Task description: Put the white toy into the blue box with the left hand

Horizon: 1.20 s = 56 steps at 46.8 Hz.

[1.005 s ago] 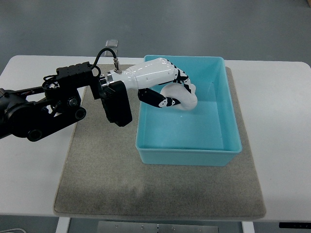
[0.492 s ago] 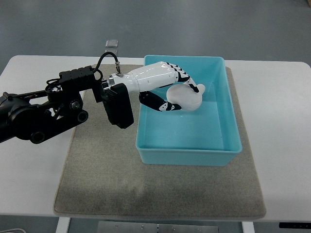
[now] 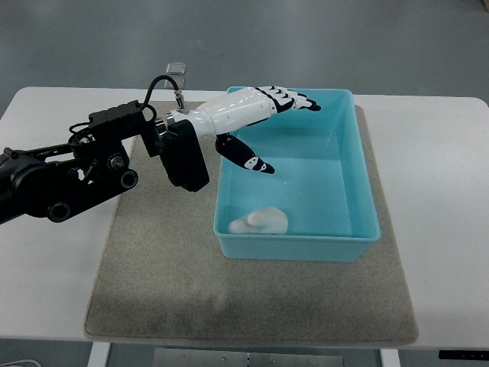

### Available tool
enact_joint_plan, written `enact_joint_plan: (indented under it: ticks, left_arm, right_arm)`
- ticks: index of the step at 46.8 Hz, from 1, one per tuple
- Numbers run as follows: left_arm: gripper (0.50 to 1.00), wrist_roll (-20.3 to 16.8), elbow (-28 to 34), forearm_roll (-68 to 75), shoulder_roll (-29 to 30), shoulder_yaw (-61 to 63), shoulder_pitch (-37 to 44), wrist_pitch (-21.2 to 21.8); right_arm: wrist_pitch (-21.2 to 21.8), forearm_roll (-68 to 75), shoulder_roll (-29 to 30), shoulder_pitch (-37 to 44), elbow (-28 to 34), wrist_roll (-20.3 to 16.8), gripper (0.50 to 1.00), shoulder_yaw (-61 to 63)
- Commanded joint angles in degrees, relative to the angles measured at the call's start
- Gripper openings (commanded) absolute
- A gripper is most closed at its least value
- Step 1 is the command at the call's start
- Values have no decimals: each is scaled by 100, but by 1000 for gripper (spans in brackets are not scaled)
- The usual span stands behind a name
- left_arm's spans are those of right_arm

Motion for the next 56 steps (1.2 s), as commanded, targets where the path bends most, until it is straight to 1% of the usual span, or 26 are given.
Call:
enact_joint_plan:
  ticks: [1,10,22,25,30,36,43,49,56]
  left_arm:
    - [994,0,82,-902,46,-118,2,194]
    - [994,0,504,-3169,107,-478,55,519]
    - [994,-35,522,-6079,204,-1524,485,458]
    - [994,-26,522,-6405,213,-1560,565,528]
    - [994,-8,557,-6547,222,-1560,617,528]
    - [994,-8,566,-6774,204,-1621,837,431]
    - [994,-8,584,-8048,204,-1621,1048,431]
    - [996,0,733,-9006,204,-1630,1206,396]
    - [996,0,786,-9754,195,-1718,1417,221]
  right_arm:
    - [2,0,0,0,0,5,936,0]
    - [2,0,0,0,0,5,936,0]
    - [2,0,0,0,0,-3,936,0]
    - [2,0,0,0,0,-3,936,0]
    - [2,0,0,0,0,5,936,0]
    - [2,0,0,0,0,5,936,0]
    - [2,0,0,0,0,-3,936,0]
    - [2,0,0,0,0,-3,936,0]
    - [2,0,0,0,0,5,936,0]
